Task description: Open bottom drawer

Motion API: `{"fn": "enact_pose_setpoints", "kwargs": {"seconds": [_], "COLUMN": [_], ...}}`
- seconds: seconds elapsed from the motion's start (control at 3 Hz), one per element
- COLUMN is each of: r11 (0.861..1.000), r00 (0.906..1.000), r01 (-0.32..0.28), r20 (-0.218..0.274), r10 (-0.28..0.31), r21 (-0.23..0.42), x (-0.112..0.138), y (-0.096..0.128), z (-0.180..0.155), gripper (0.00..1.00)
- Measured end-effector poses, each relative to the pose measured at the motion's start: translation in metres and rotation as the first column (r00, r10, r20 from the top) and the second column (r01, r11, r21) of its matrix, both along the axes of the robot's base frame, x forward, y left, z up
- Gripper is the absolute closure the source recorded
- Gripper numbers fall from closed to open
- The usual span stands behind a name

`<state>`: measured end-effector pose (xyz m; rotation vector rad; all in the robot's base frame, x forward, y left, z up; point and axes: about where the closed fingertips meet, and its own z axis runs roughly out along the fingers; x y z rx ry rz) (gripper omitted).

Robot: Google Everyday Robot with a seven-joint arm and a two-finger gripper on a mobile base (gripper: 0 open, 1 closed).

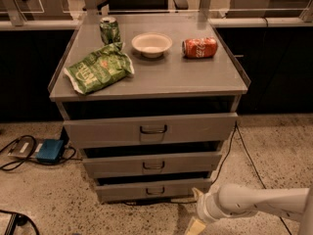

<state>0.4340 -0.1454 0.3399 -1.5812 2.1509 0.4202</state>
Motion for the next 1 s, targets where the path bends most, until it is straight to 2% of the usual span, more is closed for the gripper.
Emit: {"fn": "enact_pose_setpoints", "kwargs": {"seconds": [0.33,0.67,1.0], "r11": [1.0,1.0,1.0], "r00": [0.9995,0.9991,0.9947], "r01": [-0.015,-0.028,-0.03], "r20": [-0.029,0.032,0.098], "r10": [0.015,0.028,0.031], "r21": [0.007,0.002,-0.009], "x": [0.0,0.023,0.047], "y": [0.006,0.011,0.012], "z": [-0.059,-0.087,-0.081], "gripper": [0.0,0.0,0.0]}}
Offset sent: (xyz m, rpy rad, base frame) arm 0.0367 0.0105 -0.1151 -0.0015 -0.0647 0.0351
